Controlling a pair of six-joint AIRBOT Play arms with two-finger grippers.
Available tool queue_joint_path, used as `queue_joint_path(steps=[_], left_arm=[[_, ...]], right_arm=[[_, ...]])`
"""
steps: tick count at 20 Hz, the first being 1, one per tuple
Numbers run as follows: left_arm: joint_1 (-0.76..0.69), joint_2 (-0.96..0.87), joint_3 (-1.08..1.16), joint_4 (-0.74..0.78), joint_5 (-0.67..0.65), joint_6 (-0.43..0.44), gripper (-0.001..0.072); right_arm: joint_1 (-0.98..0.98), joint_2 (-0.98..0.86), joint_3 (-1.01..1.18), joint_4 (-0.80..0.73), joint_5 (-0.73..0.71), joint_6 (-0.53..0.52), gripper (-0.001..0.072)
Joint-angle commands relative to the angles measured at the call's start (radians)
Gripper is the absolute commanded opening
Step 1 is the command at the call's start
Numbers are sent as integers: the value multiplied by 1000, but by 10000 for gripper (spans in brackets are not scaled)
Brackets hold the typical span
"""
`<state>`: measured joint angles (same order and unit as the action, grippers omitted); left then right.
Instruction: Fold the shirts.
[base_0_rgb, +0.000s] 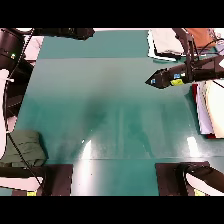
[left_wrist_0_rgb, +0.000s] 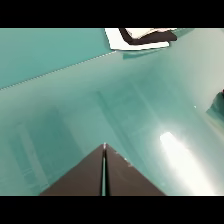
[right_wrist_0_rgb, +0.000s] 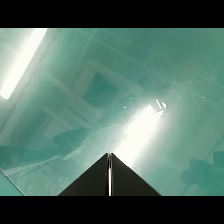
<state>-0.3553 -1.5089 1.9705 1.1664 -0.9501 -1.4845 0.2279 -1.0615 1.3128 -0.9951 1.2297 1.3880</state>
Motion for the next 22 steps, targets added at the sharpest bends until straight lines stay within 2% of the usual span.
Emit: queue_joint_path(steps=[1,15,20,22], left_arm=[[0,1,0,0,0,0,23],[8,8,1,-3,-5,0,22],[164,172,-23,171,-368,0,22],[243,292,-130,196,-447,0,21]], right_arm=[[1,0,1,0,0,0,22],[1,0,1,0,5,0,22],[1,0,1,0,2,0,23],[1,0,1,0,2,0,22]])
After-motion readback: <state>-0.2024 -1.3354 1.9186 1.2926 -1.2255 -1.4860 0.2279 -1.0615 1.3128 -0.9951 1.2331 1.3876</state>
